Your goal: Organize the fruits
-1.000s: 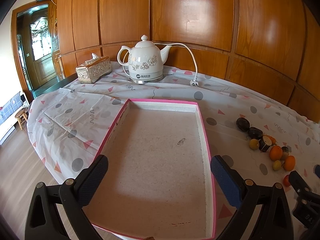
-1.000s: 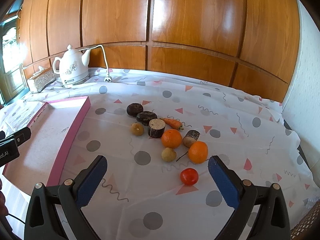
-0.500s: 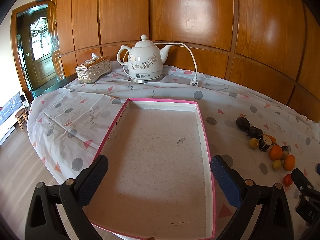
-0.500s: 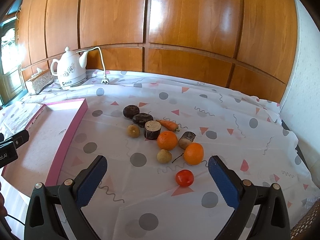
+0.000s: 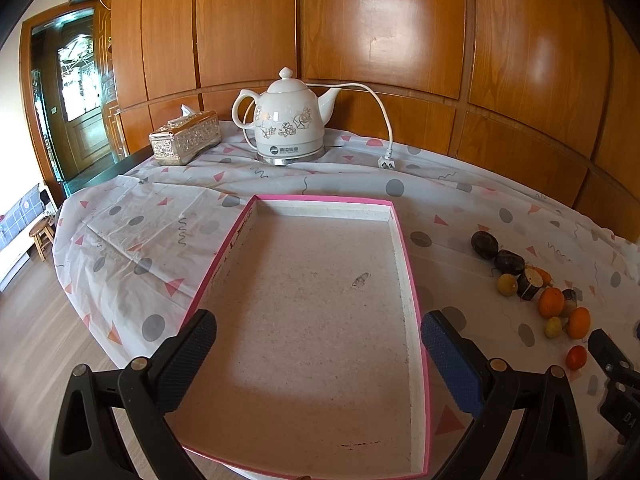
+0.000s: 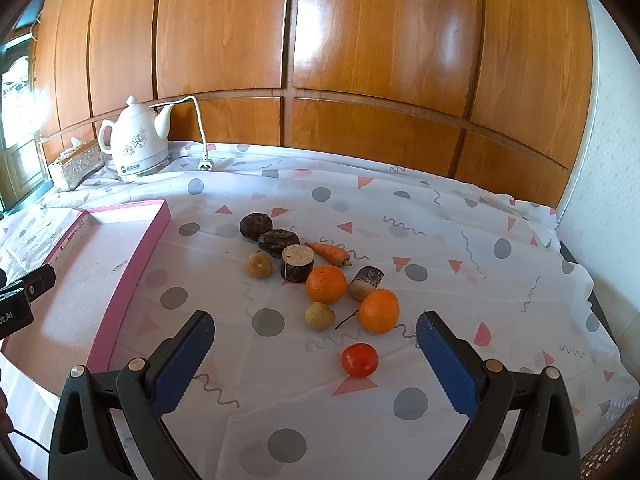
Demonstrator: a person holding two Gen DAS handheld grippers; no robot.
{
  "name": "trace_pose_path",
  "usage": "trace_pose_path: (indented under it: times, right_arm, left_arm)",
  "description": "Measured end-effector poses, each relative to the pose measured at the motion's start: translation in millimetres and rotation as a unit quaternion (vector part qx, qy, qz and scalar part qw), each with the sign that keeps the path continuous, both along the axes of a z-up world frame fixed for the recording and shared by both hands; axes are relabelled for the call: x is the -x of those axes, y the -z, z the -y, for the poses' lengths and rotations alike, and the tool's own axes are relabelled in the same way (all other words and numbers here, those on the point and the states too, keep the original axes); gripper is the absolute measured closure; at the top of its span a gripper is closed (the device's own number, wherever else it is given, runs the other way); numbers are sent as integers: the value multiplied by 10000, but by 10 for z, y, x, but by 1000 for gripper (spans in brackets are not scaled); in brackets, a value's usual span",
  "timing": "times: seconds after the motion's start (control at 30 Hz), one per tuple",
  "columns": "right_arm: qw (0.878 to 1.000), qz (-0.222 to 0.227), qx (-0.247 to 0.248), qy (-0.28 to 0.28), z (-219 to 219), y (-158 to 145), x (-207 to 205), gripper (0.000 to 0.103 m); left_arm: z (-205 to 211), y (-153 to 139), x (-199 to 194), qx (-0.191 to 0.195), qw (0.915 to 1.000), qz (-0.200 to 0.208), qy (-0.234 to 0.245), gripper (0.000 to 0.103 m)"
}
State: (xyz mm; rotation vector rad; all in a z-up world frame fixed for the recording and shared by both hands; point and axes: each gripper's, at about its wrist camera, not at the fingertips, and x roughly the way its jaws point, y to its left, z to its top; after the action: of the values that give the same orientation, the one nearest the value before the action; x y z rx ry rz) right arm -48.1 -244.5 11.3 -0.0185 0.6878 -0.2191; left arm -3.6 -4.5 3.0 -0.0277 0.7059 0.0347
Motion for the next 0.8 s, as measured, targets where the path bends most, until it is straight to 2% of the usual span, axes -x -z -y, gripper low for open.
trace_pose_path:
  times: [0.4,0.57,0.8]
  right_arm:
    - [9999,7,125,0,263,-140,-72,0]
    - [9999,-20,-74,101,542,-270,-113,0]
    - [9987,-94,-70,502,1043,-413,-99,0]
  left_arm:
    - [24,2,-2,-14,10000,-34,34,0]
    - [44,10,-14,-31,10000,-57,59,0]
    - [90,29,-28,-34,9998,-114,166,0]
